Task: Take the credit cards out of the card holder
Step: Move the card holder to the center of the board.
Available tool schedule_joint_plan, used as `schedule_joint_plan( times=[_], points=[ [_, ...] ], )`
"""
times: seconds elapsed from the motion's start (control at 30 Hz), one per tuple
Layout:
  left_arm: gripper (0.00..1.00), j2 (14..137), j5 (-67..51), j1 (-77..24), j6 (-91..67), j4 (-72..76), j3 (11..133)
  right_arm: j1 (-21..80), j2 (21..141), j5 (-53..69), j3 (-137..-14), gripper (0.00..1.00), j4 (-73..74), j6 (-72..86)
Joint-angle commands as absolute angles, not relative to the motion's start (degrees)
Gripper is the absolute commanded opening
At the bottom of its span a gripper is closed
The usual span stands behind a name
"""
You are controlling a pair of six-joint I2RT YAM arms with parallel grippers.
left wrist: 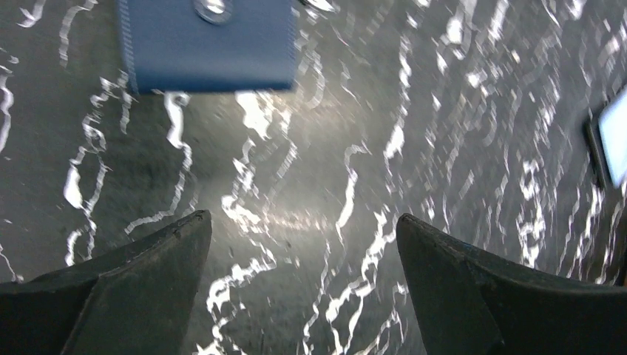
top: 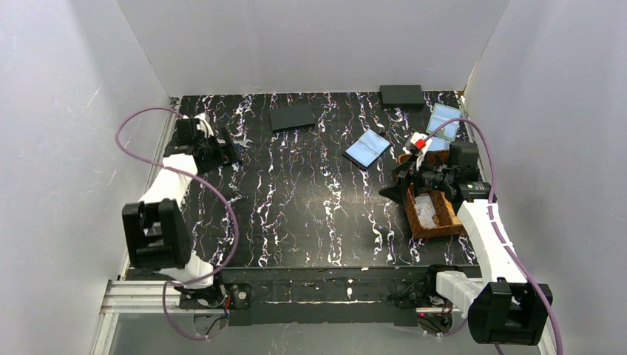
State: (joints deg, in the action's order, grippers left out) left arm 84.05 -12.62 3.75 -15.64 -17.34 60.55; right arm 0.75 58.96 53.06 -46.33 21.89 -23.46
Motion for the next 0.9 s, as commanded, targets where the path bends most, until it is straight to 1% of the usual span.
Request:
schedule_joint_plan(
  times=[0.0, 0.1, 0.23, 0.37, 0.43, 0.53, 0.6, 0.7, 0.8, 0.83, 0.87],
  points=[
    [0.94, 90.49, -12.34, 6.42, -20.85, -17.25, 67.99, 0.62, 56.9, 56.23, -45.54, 0.98, 19.15, -24.8],
    [0.93, 95.16, -8.98, 6.73, -22.24, -21.64, 73.24, 0.62, 56.65, 55.39, -45.6, 0.98, 19.03, -24.61],
    [0.92, 100.79, -4.34, 6.8, -18.37, -26.64, 78.88, 0.62, 56.69, 54.47, -45.53, 0.98, 18.72, -24.26],
    [0.83, 107.13, -4.7, 7.73, -13.19, -30.44, 83.79, 0.62, 56.59, 54.39, -45.35, 0.98, 18.72, -24.17],
    [0.8, 109.0, -7.73, 9.42, -12.42, -29.71, 83.9, 0.62, 56.45, 54.13, -45.22, 0.98, 18.75, -24.17],
    [0.78, 108.33, -19.81, 14.46, -15.11, -21.91, 77.89, 0.62, 56.12, 53.93, -44.94, 0.98, 18.83, -24.19],
    [0.78, 108.22, -25.8, 18.3, -17.56, -16.24, 74.78, 0.62, 56.14, 54.11, -44.83, 0.98, 18.76, -24.23],
    [0.77, 109.72, -29.51, 20.37, -17.99, -15.03, 74.02, 0.62, 56.48, 54.39, -44.82, 0.98, 18.77, -24.25],
    [0.73, 111.66, -31.57, 21.07, -19.62, -13.44, 74.02, 0.62, 56.77, 54.63, -44.66, 0.98, 18.81, -24.32],
    [0.75, 112.49, -32.3, 21.09, -20.1, -13.19, 74.3, 0.62, 56.78, 54.63, -44.65, 0.98, 18.81, -24.39],
    [0.94, 113.5, -32.72, 21.13, -20.24, -13.6, 75.01, 0.62, 56.79, 54.59, -44.57, 0.98, 18.83, -24.43]
  ],
)
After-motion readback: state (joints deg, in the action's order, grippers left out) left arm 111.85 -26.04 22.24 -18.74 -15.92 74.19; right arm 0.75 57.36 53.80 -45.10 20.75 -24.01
